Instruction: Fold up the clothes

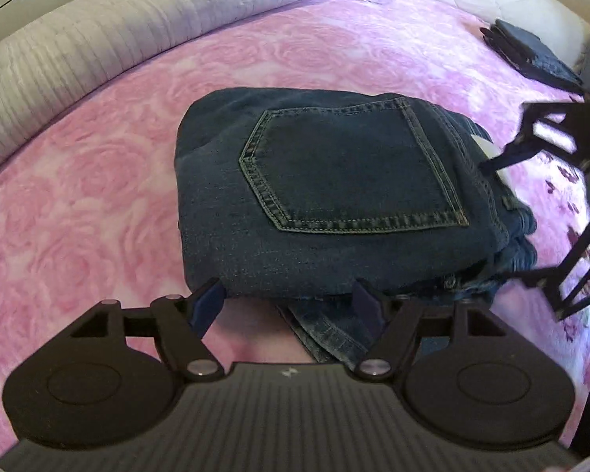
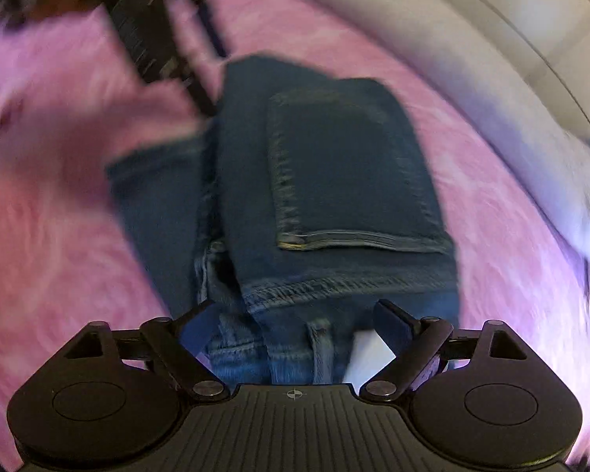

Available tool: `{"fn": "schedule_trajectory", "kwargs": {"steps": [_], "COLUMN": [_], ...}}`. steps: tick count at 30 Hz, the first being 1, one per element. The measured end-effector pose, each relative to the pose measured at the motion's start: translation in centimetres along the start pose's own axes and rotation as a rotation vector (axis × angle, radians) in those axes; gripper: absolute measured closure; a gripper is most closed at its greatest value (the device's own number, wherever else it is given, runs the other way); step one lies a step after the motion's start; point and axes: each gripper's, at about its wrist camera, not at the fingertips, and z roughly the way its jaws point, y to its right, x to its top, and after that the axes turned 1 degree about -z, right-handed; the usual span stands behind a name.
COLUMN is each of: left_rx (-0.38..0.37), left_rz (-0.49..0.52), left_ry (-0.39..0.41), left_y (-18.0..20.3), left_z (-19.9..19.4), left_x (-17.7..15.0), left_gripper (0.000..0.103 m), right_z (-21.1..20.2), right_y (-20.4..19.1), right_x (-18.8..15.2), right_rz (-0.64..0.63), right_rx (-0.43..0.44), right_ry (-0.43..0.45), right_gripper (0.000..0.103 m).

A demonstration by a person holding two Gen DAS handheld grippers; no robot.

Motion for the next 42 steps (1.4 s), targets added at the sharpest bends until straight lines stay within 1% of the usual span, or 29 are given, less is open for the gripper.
{"fn": "schedule_trajectory", "kwargs": {"steps": [2, 3, 4, 5, 6, 7, 8, 9, 12, 14, 15, 16, 17, 20, 23, 25, 27, 29, 30, 31, 32, 33, 34, 35, 36, 37, 39, 40, 42], "left_rx": [-0.011, -0.016, -0.021, -0.027, -0.033, -0.039, -0.052, -0.065, -0.077, -0.007, 0.028, 0.063, 0.092, 0.108, 0.205, 0.264, 0.320, 0.318, 0.308, 0.289, 0.270, 0.232, 0.193, 0.159, 0.126, 0.130, 0.152, 0.151, 0.126], "left_rz": [-0.037, -0.056, -0.075, -0.094, -0.122, -0.150, -0.174, -0.198, -0.227, -0.219, -0.215, -0.210, -0.196, -0.208, -0.147, -0.113, -0.091, -0.091, -0.083, -0.084, -0.084, -0.093, -0.103, -0.120, -0.136, -0.139, -0.162, -0.194, -0.273], "left_ry": [-0.009, -0.013, -0.017, -0.022, -0.033, -0.044, -0.049, -0.054, -0.056, -0.097, -0.118, -0.138, -0.139, -0.129, -0.077, -0.061, -0.063, -0.065, -0.061, -0.056, -0.052, -0.046, -0.039, -0.023, -0.008, -0.008, -0.013, -0.017, -0.033], "left_y": [-0.1, -0.1, -0.2, -0.2, 0.1, 0.3, 0.7, 1.1, 2.7, 3.6, 4.0, 4.4, 4.6, 3.8, 2.3, 1.2, 0.7, 1.2, 2.0, 3.0, 4.0, 5.3, 6.7, 7.8, 9.0, 9.6, 10.2, 9.8, 8.7], "left_z": [0.0, 0.0, 0.0, 0.0, 0.1, 0.2, 0.5, 0.9, 2.5, 3.8, 4.5, 5.1, 5.3, 3.3, -3.1, -7.1, -10.1, -10.8, -10.4, -9.6, -8.7, -7.5, -6.4, -4.9, -3.5, -1.8, 1.9, 3.5, 6.6], "left_x": [-0.5, -0.8, -1.1, -1.4, -1.6, -1.9, -1.9, -1.8, -0.8, -0.1, 0.3, 0.6, 0.8, 1.0, 0.0, -0.9, -1.8, -2.0, -1.9, -1.5, -1.2, -0.6, 0.0, 0.6, 1.1, 1.6, 2.7, 3.2, 4.1], "left_gripper": [0.030, 0.029, 0.028, 0.028, 0.028, 0.028, 0.028, 0.028, 0.028, 0.031, 0.039, 0.068, 0.103, 0.103, 0.103, 0.103, 0.103, 0.103, 0.103, 0.099, 0.088, 0.079, 0.056, 0.036, 0.031, 0.029, 0.029, 0.029, 0.035], "right_z": [1.6, 2.1, 1.7, 0.7, -0.3, -1.5, -2.7, -4.0, -7.1, -8.5, -9.0, -9.2, -9.6, -11.1, -13.5, -15.5, -18.0, -19.8, -20.4, -20.8, -20.9, -20.8, -20.7, -20.6, -20.5, -20.5, -20.6, -20.6, -20.9], "right_y": [0.2, 0.6, 1.6, 2.8, 3.8, 4.6, 5.5, 6.9, 10.7, 13.2, 14.1, 15.1, 16.0, 18.3, 19.9, 20.7, 21.7, 22.9, 23.5, 24.2, 24.8, 25.4, 25.9, 26.5, 27.0, 27.6, 28.4, 28.7, 28.7], "right_x": [-0.3, -0.5, -0.6, -0.8, -1.0, -1.2, -1.6, -2.2, -3.8, -5.2, -5.9, -6.6, -7.2, -8.4, -10.0, -11.2, -13.3, -15.8, -17.0, -18.1, -18.9, -19.2, -19.2, -18.9, -18.5, -18.0, -17.4, -17.3, -17.5], "right_rz": [-0.048, -0.054, -0.022, 0.012, 0.040, 0.054, 0.084, 0.140, 0.247, 0.296, 0.304, 0.320, 0.330, 0.327, 0.343, 0.376, 0.465, 0.591, 0.657, 0.711, 0.732, 0.721, 0.697, 0.672, 0.646, 0.624, 0.600, 0.591, 0.558], "right_rx": [0.031, 0.041, 0.048, 0.070, 0.078, 0.058, 0.039, 0.019, -0.066, -0.122, -0.146, -0.164, -0.179, -0.211, -0.223, -0.234, -0.237, -0.243, -0.247, -0.251, -0.255, -0.265, -0.272, -0.278, -0.285, -0.295, -0.305, -0.307, -0.310], "right_ry": [-0.002, -0.004, -0.006, -0.004, 0.001, 0.014, 0.027, 0.038, 0.054, 0.049, 0.040, 0.030, 0.021, 0.001, -0.005, 0.002, 0.007, -0.006, -0.018, -0.028, -0.036, -0.040, -0.037, -0.026, -0.014, 0.000, 0.031, 0.045, 0.053], "right_gripper": [0.016, 0.022, 0.044, 0.061, 0.069, 0.079, 0.083, 0.083, 0.086, 0.089, 0.090, 0.093, 0.093, 0.094, 0.094, 0.094, 0.094, 0.094, 0.094, 0.094, 0.094, 0.094, 0.094, 0.094, 0.094, 0.094, 0.094, 0.094, 0.094]}}
